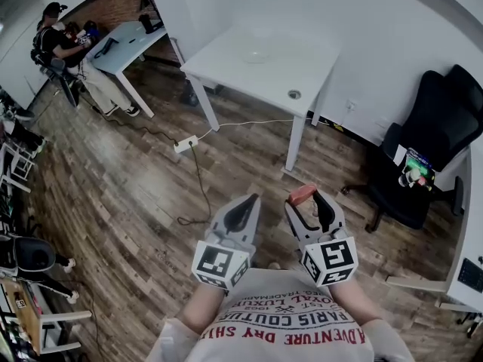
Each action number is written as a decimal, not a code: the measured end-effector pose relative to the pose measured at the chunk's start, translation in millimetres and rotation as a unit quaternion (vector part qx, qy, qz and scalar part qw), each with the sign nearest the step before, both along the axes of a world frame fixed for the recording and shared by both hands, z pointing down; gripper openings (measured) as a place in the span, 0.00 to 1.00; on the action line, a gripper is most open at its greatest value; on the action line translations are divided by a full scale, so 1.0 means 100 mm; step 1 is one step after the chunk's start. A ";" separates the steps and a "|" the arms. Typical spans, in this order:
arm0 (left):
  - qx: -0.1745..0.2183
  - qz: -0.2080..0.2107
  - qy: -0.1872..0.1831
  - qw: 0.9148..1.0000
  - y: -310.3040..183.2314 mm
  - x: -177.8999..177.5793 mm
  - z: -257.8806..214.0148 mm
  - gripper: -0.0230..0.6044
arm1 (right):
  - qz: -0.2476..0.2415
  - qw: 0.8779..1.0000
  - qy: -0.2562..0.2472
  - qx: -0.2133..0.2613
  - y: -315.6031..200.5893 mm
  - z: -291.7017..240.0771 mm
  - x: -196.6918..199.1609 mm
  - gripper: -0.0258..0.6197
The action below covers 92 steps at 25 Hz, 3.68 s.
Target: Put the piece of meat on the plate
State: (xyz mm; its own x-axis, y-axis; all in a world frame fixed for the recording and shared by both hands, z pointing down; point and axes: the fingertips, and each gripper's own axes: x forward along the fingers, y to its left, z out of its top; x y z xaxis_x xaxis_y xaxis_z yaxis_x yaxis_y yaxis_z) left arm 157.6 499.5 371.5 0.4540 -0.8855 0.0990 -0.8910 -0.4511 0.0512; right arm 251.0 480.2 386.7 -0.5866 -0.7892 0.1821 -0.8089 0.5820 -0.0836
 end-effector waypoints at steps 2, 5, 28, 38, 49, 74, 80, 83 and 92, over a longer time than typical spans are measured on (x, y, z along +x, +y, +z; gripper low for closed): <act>0.001 -0.004 -0.001 1.000 -0.10 -0.11 0.00 0.05 | 0.000 1.000 -0.004 -0.006 -0.11 0.02 -0.07 0.47; -0.002 -0.009 0.002 1.000 -0.30 -0.29 0.03 0.05 | 0.003 1.000 -0.006 -0.013 -0.32 0.05 -0.21 0.47; -0.040 0.010 0.033 0.999 -2.86 -2.81 0.08 0.05 | 0.072 0.996 0.015 -0.046 -2.73 0.09 -2.42 0.47; -0.067 0.020 0.043 0.997 -3.41 -3.27 0.35 0.05 | 0.080 0.993 0.024 -0.083 -3.36 0.32 -2.96 0.47; -0.079 0.013 0.032 0.996 -4.62 -3.42 0.49 0.05 | 0.063 0.993 0.018 -0.098 -4.54 0.43 -3.16 0.47; -0.097 0.081 0.021 0.992 -7.72 -2.93 0.44 0.05 | 0.155 0.979 0.029 -0.129 -7.28 0.45 -2.38 0.47; -0.099 0.142 0.013 0.985 -8.42 -2.73 0.47 0.05 | 0.195 0.968 0.039 -0.156 -7.73 0.60 -2.27 0.47; -0.100 0.170 0.009 0.980 -8.71 -2.63 0.46 0.05 | 0.217 0.960 0.040 -0.173 -7.94 0.68 -2.21 0.47; -0.158 0.221 0.000 0.962 -9.20 -2.47 0.91 0.05 | 0.253 0.928 0.087 -0.258 -8.45 1.34 -2.14 0.47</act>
